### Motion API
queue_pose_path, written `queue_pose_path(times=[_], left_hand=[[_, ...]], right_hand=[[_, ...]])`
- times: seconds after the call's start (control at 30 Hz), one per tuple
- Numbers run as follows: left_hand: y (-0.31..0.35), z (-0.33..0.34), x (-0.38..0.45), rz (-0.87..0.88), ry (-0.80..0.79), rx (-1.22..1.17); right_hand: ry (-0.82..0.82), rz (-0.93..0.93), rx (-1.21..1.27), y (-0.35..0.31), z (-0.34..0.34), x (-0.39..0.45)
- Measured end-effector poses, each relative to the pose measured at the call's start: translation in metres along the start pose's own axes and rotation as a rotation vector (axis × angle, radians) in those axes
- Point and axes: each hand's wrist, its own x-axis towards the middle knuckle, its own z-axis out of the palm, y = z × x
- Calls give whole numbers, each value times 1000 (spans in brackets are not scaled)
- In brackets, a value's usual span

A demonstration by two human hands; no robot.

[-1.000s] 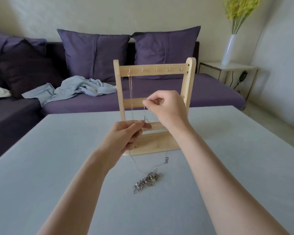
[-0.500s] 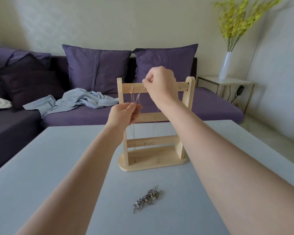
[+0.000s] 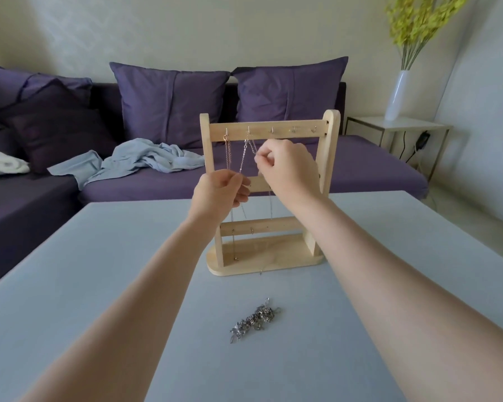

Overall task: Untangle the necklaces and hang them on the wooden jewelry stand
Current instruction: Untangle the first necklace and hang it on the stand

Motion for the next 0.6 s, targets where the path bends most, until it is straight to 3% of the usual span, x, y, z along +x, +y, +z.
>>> queue_pose_path(times=[0.07, 0.27, 0.4, 0.6], left_hand=[[0, -2, 1, 5, -14, 37], [-21, -7, -7, -91, -96, 62], [-33, -8, -11, -136, -95, 10], [-53, -1, -14, -155, -170, 114]], right_hand=[[-39, 119, 161, 0, 3, -2], [-227, 238, 553, -3, 7, -15], [-303, 233, 574, -1, 15, -27], [-498, 302, 472, 21, 36, -48]])
